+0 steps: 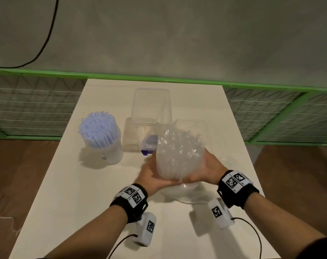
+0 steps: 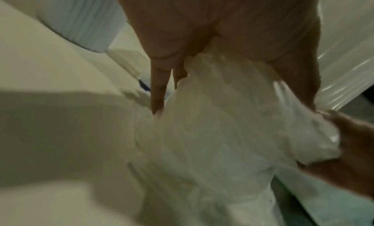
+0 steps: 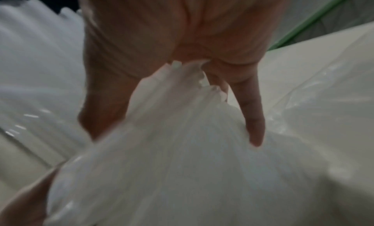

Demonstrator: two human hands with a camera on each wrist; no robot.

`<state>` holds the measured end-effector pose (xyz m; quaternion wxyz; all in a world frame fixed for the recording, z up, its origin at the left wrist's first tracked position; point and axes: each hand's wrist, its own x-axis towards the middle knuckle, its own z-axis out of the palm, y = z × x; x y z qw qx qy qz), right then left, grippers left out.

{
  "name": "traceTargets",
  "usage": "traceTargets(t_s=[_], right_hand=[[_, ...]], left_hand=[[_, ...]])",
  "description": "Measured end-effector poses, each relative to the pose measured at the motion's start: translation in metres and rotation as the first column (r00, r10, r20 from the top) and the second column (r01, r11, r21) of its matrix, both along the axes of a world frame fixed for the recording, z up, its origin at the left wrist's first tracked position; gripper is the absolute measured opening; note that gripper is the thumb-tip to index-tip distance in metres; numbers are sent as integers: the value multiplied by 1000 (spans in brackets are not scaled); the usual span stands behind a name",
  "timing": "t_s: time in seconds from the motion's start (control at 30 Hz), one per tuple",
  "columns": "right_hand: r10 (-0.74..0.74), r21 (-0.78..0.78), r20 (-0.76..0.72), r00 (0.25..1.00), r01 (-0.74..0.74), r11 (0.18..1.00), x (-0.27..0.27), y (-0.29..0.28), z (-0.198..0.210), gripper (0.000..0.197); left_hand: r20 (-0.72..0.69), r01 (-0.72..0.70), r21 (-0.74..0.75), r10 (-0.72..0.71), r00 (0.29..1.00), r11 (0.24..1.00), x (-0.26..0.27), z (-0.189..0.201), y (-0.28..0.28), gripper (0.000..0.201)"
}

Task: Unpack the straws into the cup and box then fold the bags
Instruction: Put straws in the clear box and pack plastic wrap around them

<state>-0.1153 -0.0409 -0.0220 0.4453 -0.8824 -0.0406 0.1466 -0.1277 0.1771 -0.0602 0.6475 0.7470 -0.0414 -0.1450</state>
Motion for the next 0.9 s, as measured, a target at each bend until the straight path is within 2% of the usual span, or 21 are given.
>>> traceTargets(t_s=[0.1,0.2,0.33,0.43,0.6,0.67,0.73,0.8,0.9], right_hand=[[-134,153,88,987,120,981,-5,8,-2,92],[-228,230,113,967,198,953,-8,26,-10,90],[-266,197,95,959,244,950,-11,44,-25,94],[-227,156,63,972,215,964,-7,50,-32,98],[-170,94,-58,984,174,980,-7,43,-46,114],[-93,35,-74,993,96,995,-5,38,-40,117],[-25,36,-107,994,29,999,-1,31,-30,112],[9,59,-160,987,1,998,2,27,-20,101],[23,-21,-134,991,-26,999,7,34,-16,87]], left_hand=[[45,-55,-2,55,997,998,3,12,4,95],[108,-64,-5,64,992,998,9,15,17,99],[48,-50,27,48,998,998,13,-3,31,97],[-3,-66,103,67,998,993,11,-22,38,97],[-41,-18,147,25,999,989,14,-42,42,121],[14,-1,183,-2,1000,983,16,-41,45,129],[117,-11,217,-15,993,976,15,-33,46,130],[165,12,163,-39,986,987,10,-28,43,125],[132,-28,126,11,991,992,3,-28,33,110]])
